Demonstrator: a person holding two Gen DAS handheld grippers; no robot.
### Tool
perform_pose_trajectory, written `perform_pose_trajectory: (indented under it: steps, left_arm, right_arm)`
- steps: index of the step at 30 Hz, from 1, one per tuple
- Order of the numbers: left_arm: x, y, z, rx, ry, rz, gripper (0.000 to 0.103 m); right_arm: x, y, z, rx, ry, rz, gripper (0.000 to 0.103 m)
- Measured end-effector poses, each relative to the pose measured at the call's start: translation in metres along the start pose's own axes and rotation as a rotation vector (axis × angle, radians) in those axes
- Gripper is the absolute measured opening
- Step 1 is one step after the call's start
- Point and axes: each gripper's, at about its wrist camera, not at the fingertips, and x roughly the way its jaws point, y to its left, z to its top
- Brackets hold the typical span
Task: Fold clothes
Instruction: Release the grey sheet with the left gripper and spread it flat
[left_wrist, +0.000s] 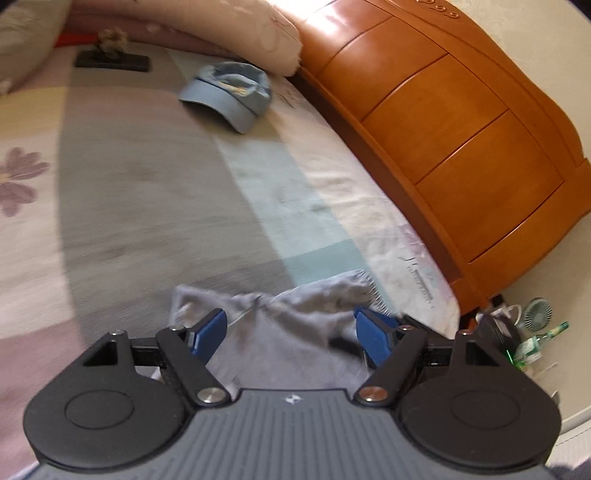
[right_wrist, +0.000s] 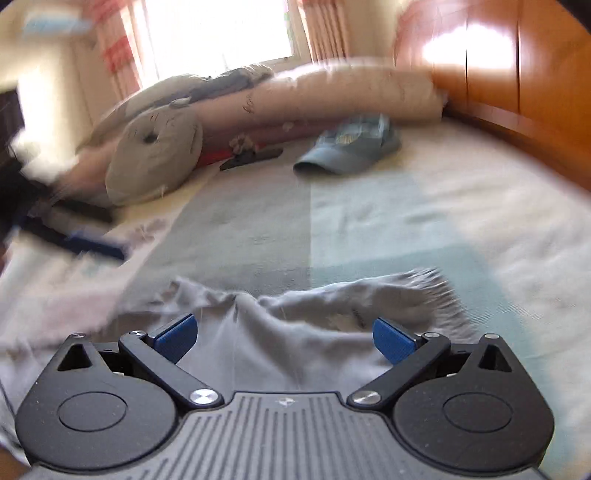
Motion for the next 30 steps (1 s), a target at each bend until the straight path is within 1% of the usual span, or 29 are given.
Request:
perform_pose_trajectory:
  steps: [1,2,3,5,7,9,11,12,14,17,18,20,23,24,26,27,30]
  left_arm:
    - [-0.006,0.002,-0.006,-0.007,-0.004,0.02,0.077]
    - [-0.01,0.003,-0.012,-0.014,-0.007,0.041,0.077]
    - [-0.015,0.004,-0.018,-0.019,-0.01,0.065,0.077]
    - [-0.024,0.007,-0.032,-0.018,-0.008,0.12,0.077]
    - [-0.032,0.009,-0.044,-0.006,0.002,0.181,0.077]
    - [-0.039,0.008,-0.057,0.043,0.019,0.266,0.077]
    - [-0.043,0.006,-0.071,0.1,0.028,0.346,0.077]
    - [-0.045,0.006,-0.077,0.118,0.035,0.375,0.077]
    - [-0.047,0.003,-0.089,0.149,0.042,0.419,0.077]
    - [-0.045,-0.001,-0.103,0.178,0.047,0.411,0.077]
    - [-0.044,-0.003,-0.106,0.189,0.046,0.402,0.077]
    - [-0.038,-0.007,-0.113,0.214,0.05,0.385,0.078]
    - [-0.035,-0.008,-0.124,0.221,0.046,0.374,0.077]
    - [-0.034,-0.008,-0.127,0.221,0.046,0.37,0.077]
    - [-0.033,-0.008,-0.133,0.222,0.044,0.362,0.078]
    - [-0.034,-0.008,-0.133,0.233,0.042,0.358,0.078]
    - [-0.034,-0.011,-0.131,0.286,0.032,0.369,0.078]
  right_arm:
    - [0.009,-0.008,0.0,0.026,0.005,-0.026,0.103]
    - [0.017,-0.016,0.0,0.041,0.007,-0.071,0.1]
    - [0.019,-0.022,-0.001,0.046,0.0,-0.09,0.098]
    - [0.015,-0.03,-0.003,0.044,-0.028,-0.099,0.095]
    - [0.006,-0.024,-0.004,0.026,-0.017,-0.103,0.095]
    - [-0.003,-0.016,-0.005,0.005,0.002,-0.107,0.096]
    - [-0.012,-0.008,-0.006,-0.017,0.02,-0.111,0.102]
    - [-0.017,-0.003,-0.006,-0.027,0.03,-0.113,0.103]
    - [-0.03,0.014,-0.018,-0.1,0.038,-0.11,0.103]
    - [-0.042,0.042,-0.05,-0.248,0.058,-0.126,0.103]
    - [-0.042,0.047,-0.063,-0.281,0.081,-0.126,0.103]
    - [-0.043,0.052,-0.086,-0.324,0.097,-0.149,0.103]
    - [-0.062,0.049,-0.104,-0.344,0.082,-0.177,0.103]
    - [-0.067,0.048,-0.106,-0.342,0.095,-0.19,0.103]
    - [-0.072,0.049,-0.099,-0.296,0.156,-0.205,0.103]
    - [-0.074,0.052,-0.095,-0.286,0.165,-0.206,0.103]
    - [-0.073,0.073,-0.083,-0.323,0.07,-0.178,0.103]
